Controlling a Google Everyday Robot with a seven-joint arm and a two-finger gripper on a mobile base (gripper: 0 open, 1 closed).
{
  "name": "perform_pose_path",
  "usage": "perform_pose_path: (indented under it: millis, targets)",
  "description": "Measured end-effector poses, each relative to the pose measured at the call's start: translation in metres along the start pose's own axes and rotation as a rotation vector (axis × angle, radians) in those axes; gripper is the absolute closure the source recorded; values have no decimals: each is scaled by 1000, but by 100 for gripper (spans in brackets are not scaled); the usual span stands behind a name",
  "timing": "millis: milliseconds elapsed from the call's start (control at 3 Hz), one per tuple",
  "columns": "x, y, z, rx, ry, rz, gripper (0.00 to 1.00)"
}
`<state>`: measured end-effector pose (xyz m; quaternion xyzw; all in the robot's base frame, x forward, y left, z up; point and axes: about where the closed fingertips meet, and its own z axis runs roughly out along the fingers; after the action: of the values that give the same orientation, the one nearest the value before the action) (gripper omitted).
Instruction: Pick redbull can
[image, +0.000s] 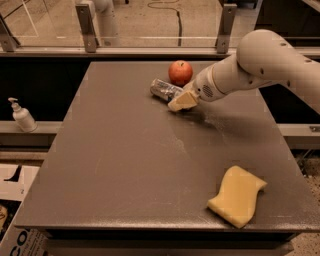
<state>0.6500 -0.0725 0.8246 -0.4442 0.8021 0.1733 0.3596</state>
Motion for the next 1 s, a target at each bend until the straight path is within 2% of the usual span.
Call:
perform_pose_path:
  millis: [667,1000]
  targets:
    - [-3,2,-5,4,-48,-4,87]
    - [-7,6,-16,3,-102,-13,100]
